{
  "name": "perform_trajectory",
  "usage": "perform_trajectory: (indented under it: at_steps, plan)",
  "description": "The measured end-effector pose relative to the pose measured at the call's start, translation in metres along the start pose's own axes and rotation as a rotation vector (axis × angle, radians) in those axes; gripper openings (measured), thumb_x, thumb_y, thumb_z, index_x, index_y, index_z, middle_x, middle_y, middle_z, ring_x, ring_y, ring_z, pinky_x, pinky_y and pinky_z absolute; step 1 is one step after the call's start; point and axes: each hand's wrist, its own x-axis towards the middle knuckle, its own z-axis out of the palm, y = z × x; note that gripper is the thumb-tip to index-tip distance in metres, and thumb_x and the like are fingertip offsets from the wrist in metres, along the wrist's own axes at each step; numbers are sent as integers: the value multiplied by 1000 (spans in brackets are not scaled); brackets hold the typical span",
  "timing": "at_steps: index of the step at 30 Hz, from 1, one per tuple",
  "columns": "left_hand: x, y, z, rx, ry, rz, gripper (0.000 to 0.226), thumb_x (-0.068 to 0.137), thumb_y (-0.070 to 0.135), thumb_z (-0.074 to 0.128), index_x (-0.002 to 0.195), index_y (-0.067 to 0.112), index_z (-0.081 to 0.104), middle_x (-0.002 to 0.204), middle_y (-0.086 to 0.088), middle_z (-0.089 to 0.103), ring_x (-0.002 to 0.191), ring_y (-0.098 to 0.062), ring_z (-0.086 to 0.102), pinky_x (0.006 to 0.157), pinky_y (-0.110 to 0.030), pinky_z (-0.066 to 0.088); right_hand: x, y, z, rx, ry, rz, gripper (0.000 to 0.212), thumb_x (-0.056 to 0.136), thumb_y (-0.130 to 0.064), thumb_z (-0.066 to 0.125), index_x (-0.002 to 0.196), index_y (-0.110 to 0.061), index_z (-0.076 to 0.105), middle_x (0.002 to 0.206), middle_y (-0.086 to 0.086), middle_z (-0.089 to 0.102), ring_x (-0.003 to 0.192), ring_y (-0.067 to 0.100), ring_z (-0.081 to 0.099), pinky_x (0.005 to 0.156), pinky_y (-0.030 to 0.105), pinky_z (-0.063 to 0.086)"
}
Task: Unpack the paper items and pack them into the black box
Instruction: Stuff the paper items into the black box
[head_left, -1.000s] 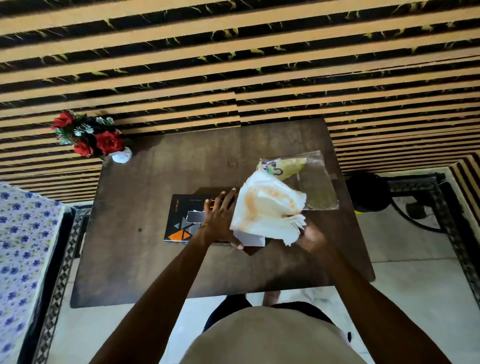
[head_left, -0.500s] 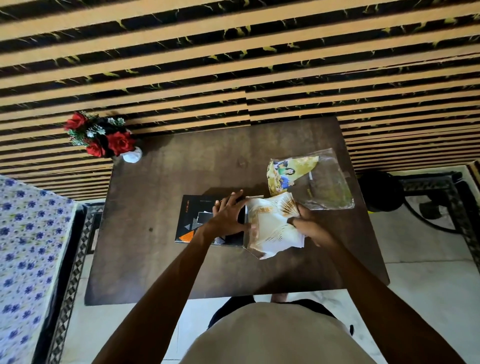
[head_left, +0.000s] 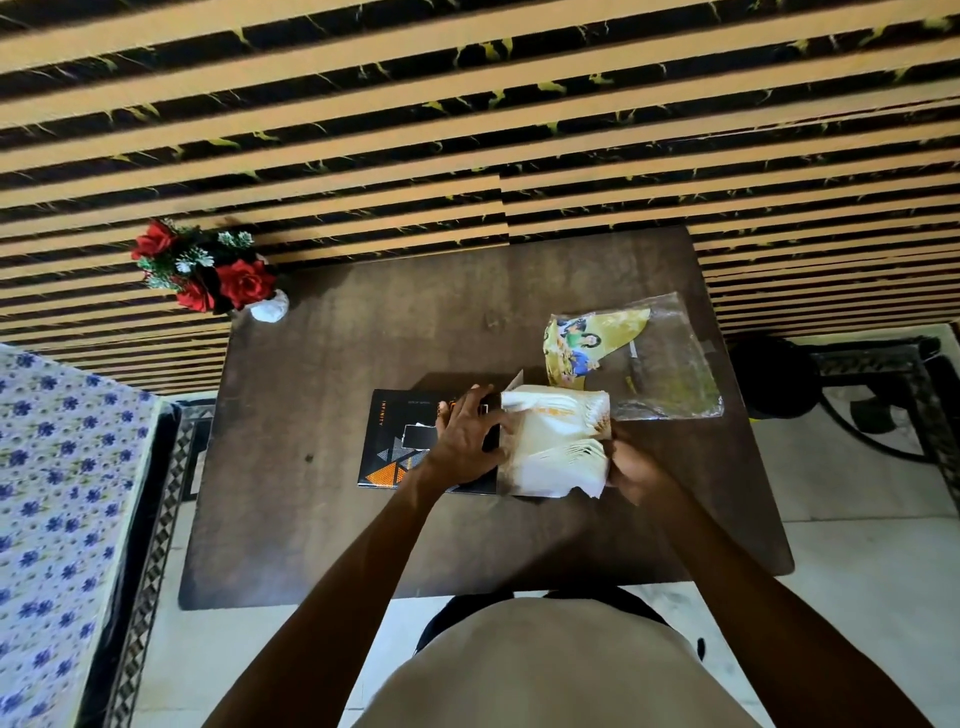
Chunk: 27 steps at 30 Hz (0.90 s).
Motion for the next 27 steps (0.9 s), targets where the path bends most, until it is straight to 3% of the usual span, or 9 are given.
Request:
perform_trajectory:
  at_steps: [2, 5, 9, 15, 19, 23, 25, 27]
  plan:
    - [0, -3, 4, 31, 33, 17, 26, 83, 28, 68, 108, 30, 68, 158, -2, 20, 149, -24, 10, 115, -62, 10, 3, 1, 2, 12, -17, 1, 37, 98, -9, 41, 134, -10, 52, 68, -9, 75, 59, 8, 70, 43, 23, 53]
    - [1, -2, 5, 26, 78, 8, 26, 89, 27, 61, 114, 29, 69, 158, -3, 22, 149, -23, 11, 115, -60, 9, 4, 3, 7, -34, -41, 4, 39, 98, -6, 41, 134, -12, 52, 71, -10, 75, 64, 8, 69, 44, 22, 52]
    - [7, -1, 3, 63, 32, -12, 28, 93, 31, 56, 119, 32, 66, 159, 0, 18, 149, -25, 8, 115, -60, 9, -5, 2, 4, -251, -3, -82, 43, 101, -6, 36, 141, -19, 42, 117, 0, 59, 91, 16, 59, 59, 30, 52]
    - [5, 6, 2, 37, 50, -48, 20, 90, 27, 59, 106, 25, 70, 158, 1, 21, 147, -26, 10, 116, -58, 9, 9, 4, -10, -392, 3, -89, 56, 97, -9, 46, 151, -18, 30, 149, 12, 41, 87, 12, 54, 53, 22, 44]
    - [4, 2, 1, -14, 40, -32, 12, 87, 20, 63, 91, 22, 74, 161, 3, 17, 150, -23, 4, 116, -60, 6, 6, -5, 2, -352, -4, -139, 44, 100, -6, 38, 142, -20, 44, 123, 9, 61, 77, 8, 59, 46, 20, 45]
    - [5, 4, 2, 27, 38, -26, 17, 88, 24, 61, 97, 28, 75, 163, 3, 10, 150, -21, 1, 118, -58, 1, -7, -11, 13, -268, -91, -142, 36, 101, -6, 37, 131, -18, 52, 68, -15, 70, 49, -5, 58, 37, 12, 38]
    - [5, 3, 3, 41, 32, -34, 18, 88, 23, 60, 99, 30, 73, 163, 4, 9, 150, -22, 0, 118, -59, 0, -4, -12, 14, -321, -123, -104, 37, 99, -4, 39, 129, -19, 54, 66, -14, 69, 49, -3, 57, 38, 13, 38]
    - [5, 3, 3, 44, 15, -39, 18, 88, 24, 60, 99, 30, 72, 163, 3, 9, 150, -23, 0, 117, -61, 1, -3, -15, 14, -352, -112, -83, 39, 99, -8, 39, 133, -21, 53, 88, -5, 69, 63, 4, 60, 44, 18, 44]
